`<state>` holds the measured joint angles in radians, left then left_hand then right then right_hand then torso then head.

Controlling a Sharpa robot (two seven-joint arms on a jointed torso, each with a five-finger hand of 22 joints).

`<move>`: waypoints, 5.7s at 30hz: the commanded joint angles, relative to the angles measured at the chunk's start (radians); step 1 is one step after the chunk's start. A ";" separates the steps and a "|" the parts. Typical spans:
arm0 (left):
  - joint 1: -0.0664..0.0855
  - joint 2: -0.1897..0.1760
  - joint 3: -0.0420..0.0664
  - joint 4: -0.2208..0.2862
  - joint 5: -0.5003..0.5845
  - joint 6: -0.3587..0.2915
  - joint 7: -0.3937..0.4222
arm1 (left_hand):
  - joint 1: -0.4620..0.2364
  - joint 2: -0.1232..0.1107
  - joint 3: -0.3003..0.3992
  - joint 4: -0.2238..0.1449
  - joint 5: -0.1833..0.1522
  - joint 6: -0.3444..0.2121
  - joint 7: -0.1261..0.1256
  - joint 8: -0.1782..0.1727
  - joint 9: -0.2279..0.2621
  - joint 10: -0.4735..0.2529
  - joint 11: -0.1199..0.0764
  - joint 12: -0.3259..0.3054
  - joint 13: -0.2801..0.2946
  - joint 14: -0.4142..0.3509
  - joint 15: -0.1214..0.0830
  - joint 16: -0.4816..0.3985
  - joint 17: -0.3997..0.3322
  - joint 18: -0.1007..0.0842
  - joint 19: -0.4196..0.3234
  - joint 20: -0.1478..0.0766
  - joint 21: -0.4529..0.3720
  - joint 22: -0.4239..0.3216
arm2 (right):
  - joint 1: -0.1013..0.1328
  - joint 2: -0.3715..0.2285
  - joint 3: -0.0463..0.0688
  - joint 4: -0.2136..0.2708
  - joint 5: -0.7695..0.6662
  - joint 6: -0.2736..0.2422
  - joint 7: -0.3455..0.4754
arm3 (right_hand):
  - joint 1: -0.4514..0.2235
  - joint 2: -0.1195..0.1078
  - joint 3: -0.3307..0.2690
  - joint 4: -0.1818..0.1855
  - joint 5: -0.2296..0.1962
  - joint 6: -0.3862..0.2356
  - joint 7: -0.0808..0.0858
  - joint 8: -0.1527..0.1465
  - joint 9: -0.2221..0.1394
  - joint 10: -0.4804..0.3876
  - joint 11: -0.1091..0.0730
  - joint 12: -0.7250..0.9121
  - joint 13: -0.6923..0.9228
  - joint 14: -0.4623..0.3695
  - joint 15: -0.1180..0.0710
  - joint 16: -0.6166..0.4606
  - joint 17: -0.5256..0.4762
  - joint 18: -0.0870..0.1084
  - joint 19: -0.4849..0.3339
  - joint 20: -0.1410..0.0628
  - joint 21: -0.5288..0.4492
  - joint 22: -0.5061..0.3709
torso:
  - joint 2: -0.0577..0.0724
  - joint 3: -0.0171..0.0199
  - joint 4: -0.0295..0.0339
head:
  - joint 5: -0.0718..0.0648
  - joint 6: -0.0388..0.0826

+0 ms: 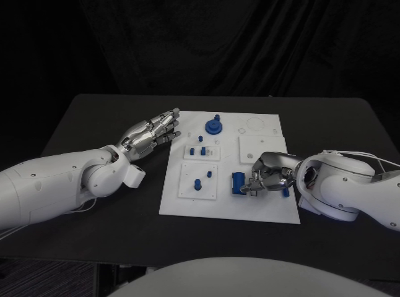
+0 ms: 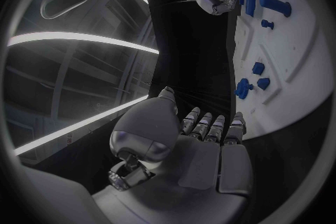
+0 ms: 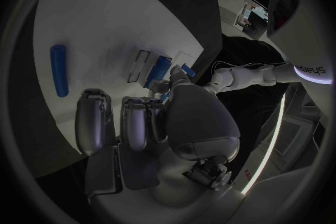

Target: Assemble the parts on the task board

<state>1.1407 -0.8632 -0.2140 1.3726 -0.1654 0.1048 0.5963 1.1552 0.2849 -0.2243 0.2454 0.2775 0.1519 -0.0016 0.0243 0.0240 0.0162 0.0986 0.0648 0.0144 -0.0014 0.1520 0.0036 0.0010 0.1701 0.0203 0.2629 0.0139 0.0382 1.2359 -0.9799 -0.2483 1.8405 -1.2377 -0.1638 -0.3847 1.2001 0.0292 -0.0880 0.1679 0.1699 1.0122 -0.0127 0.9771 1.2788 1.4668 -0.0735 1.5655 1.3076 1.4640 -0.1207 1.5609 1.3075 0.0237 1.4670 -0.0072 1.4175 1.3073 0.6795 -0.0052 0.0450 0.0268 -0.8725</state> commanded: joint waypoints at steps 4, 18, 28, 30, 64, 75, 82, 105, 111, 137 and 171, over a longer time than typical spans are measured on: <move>-0.003 0.002 0.001 0.000 -0.001 0.017 0.010 | 0.012 0.002 0.001 -0.005 0.006 -0.001 0.008 0.003 0.001 -0.002 0.004 0.006 0.001 0.001 0.008 -0.004 -0.001 0.008 0.002 0.006 0.004 0.001 | -0.007 0.002 0.000 0.009 -0.009 0.024 -0.012 | 0.007 -0.003 -0.003 -0.005 0.003 0.002 -0.004 0.002 0.001 0.104 -0.004 0.005 0.263 0.102 -0.007 -0.002 0.240 0.013 0.035 -0.005 0.003 0.215 | 0.000 0.0002 0.0001 | 0.001 0.000; -0.004 -0.002 0.001 0.001 -0.001 0.018 0.011 | 0.012 0.002 0.002 -0.006 0.007 0.000 0.009 0.003 0.001 -0.002 0.004 0.007 0.001 0.001 0.009 -0.004 -0.001 0.008 0.002 0.007 0.004 0.001 | -0.007 -0.033 0.001 0.038 -0.009 -0.035 0.005 | -0.053 -0.021 -0.036 0.053 0.003 -0.138 -0.002 -0.176 -0.080 0.104 -0.004 0.005 0.263 0.102 -0.007 -0.001 0.242 0.013 0.036 -0.005 0.005 0.215 | 0.000 0.0004 -0.0008 | 0.001 0.000; -0.004 -0.006 0.001 0.004 -0.001 0.007 0.017 | 0.014 0.000 0.003 -0.011 0.009 0.001 0.011 0.004 0.001 -0.002 0.004 0.008 0.002 0.001 0.006 -0.004 -0.001 0.008 0.003 0.006 0.004 0.000 | 0.056 -0.150 0.001 0.108 -0.023 -0.066 -0.039 | -0.158 0.032 -0.072 0.117 0.003 -0.054 0.030 -0.473 -0.355 0.104 0.021 0.005 0.263 0.103 0.016 0.000 0.243 0.009 0.045 0.011 0.024 0.221 | 0.000 0.0004 -0.0034 | 0.005 0.000; -0.004 -0.007 0.001 0.005 -0.001 0.003 0.021 | 0.017 -0.002 0.003 -0.015 0.010 0.003 0.011 0.004 0.001 -0.002 0.004 0.009 0.002 0.001 0.004 -0.004 -0.001 0.008 0.002 0.005 0.003 0.000 | 0.063 -0.171 0.001 0.112 -0.026 -0.061 -0.054 | -0.158 0.040 -0.074 0.119 0.004 -0.038 0.032 -0.498 -0.381 0.104 0.024 0.005 0.263 0.102 0.013 -0.001 0.240 0.006 0.050 0.014 0.035 0.225 | -0.001 0.0001 -0.0047 | 0.006 0.000; -0.006 -0.006 0.001 0.010 -0.001 -0.061 0.106 | 0.036 0.001 -0.012 0.040 0.009 0.050 0.037 0.012 0.005 0.009 -0.021 0.042 0.006 0.001 -0.065 -0.004 -0.001 0.008 -0.004 -0.064 0.000 -0.008 | 0.033 -0.208 -0.001 0.025 -0.195 0.112 -0.242 | -0.069 0.044 -0.070 0.062 0.005 0.046 0.035 -0.606 -0.484 0.104 0.033 0.005 0.263 0.097 0.008 -0.013 0.215 0.007 0.047 0.009 0.032 0.223 | 0.002 -0.0004 -0.0008 | -0.014 0.000; -0.009 -0.007 0.001 0.008 -0.001 -0.052 0.099 | 0.041 0.001 -0.010 0.038 0.011 0.048 0.038 0.011 0.005 0.008 -0.019 0.041 0.005 0.001 -0.061 -0.004 -0.001 0.008 -0.003 -0.060 0.001 -0.008 | 0.011 -0.191 -0.001 0.024 -0.196 0.081 -0.233 | -0.061 0.044 -0.068 0.057 0.005 0.050 0.034 -0.606 -0.482 0.104 0.031 0.005 0.263 0.096 0.007 -0.015 0.210 0.009 0.043 0.008 0.023 0.220 | 0.000 0.0002 -0.0007 | -0.014 0.000; -0.011 -0.005 0.001 0.006 -0.001 -0.043 0.091 | 0.044 0.001 -0.009 0.037 0.012 0.047 0.039 0.011 0.005 0.008 -0.016 0.040 0.005 0.001 -0.058 -0.004 -0.001 0.008 -0.003 -0.056 0.001 -0.007 | 0.008 -0.182 -0.001 0.027 -0.196 0.074 -0.230 | -0.062 0.045 -0.068 0.058 0.005 0.050 0.034 -0.606 -0.482 0.104 0.031 0.005 0.263 0.096 0.007 -0.015 0.209 0.009 0.043 0.008 0.023 0.220 | 0.000 0.0011 -0.0006 | -0.018 0.000; -0.016 -0.001 0.001 0.002 -0.001 -0.021 0.069 | 0.053 0.002 -0.004 0.034 0.015 0.048 0.051 0.010 0.005 0.009 0.005 0.047 0.007 0.001 -0.048 -0.004 -0.001 0.009 -0.001 -0.044 0.002 -0.006 | -0.008 -0.144 -0.001 0.007 -0.196 0.110 -0.242 | 0.008 0.044 -0.052 0.002 0.005 0.036 0.034 -0.625 -0.479 0.104 0.030 0.005 0.263 0.094 0.005 -0.019 0.202 0.012 0.038 0.006 0.013 0.217 | 0.000 -0.0009 0.0001 | -0.017 0.000; -0.017 -0.001 0.001 0.001 -0.001 -0.019 0.067 | 0.054 0.001 -0.003 0.034 0.015 0.048 0.051 0.010 0.005 0.012 0.012 0.051 0.007 0.001 -0.046 -0.004 -0.001 0.010 -0.001 -0.043 0.002 -0.006 | -0.016 -0.134 -0.001 -0.001 -0.196 0.125 -0.246 | 0.020 0.050 -0.050 -0.015 0.004 0.013 0.044 -0.656 -0.498 0.104 0.038 0.005 0.263 0.093 0.012 -0.021 0.198 0.014 0.033 0.011 0.002 0.213 | 0.000 -0.0003 -0.0004 | -0.017 0.000; -0.019 -0.005 0.001 0.004 -0.001 -0.016 0.062 | 0.059 0.003 0.002 0.032 0.018 0.043 0.043 0.008 0.004 0.023 0.037 0.076 0.011 0.001 -0.035 -0.004 -0.001 0.008 0.000 -0.037 0.003 -0.005 | -0.023 -0.149 0.000 0.044 0.018 -0.051 -0.150 | 0.043 0.031 0.287 -0.226 0.009 0.028 0.048 -0.737 -0.615 0.104 0.041 0.005 0.263 0.095 0.025 -0.018 0.203 0.013 0.036 0.024 0.002 0.215 | 0.001 0.0011 -0.0016 | -0.009 0.000; -0.020 0.002 0.001 0.001 -0.001 -0.013 0.055 | 0.061 0.003 0.004 0.032 0.019 0.045 0.042 0.008 0.005 0.026 0.041 0.083 0.012 0.001 -0.032 -0.004 -0.001 0.008 0.000 -0.036 0.004 -0.005 | 0.000 -0.053 0.001 -0.001 0.308 -0.038 -0.144 | -0.071 -0.008 0.390 -0.224 0.005 0.030 0.050 -0.726 -0.616 0.104 0.042 0.005 0.263 0.094 0.030 -0.018 0.202 0.027 0.010 0.029 -0.055 0.196 | 0.001 -0.0008 0.0020 | -0.012 0.000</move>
<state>1.1230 -0.8626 -0.2139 1.3727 -0.1653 0.0763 0.6429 1.2029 0.2878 -0.2283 0.2771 0.2929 0.2002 0.0431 0.0310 0.0271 0.0439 0.1332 0.1433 0.0252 0.0003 0.1145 0.0036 0.0009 0.1702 0.0191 0.2224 0.0139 0.0317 1.2349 -1.0349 -0.2475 1.8421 -0.9491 -0.2007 -0.5024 1.1361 0.0237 0.2645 -0.0260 0.1762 1.0392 0.0354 0.2444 0.6607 1.4633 -0.0300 1.5731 1.3077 1.4650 -0.0941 1.5410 1.3075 0.0399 1.4652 0.0163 1.3655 1.3077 0.6801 -0.0051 0.0462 0.0151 -0.8725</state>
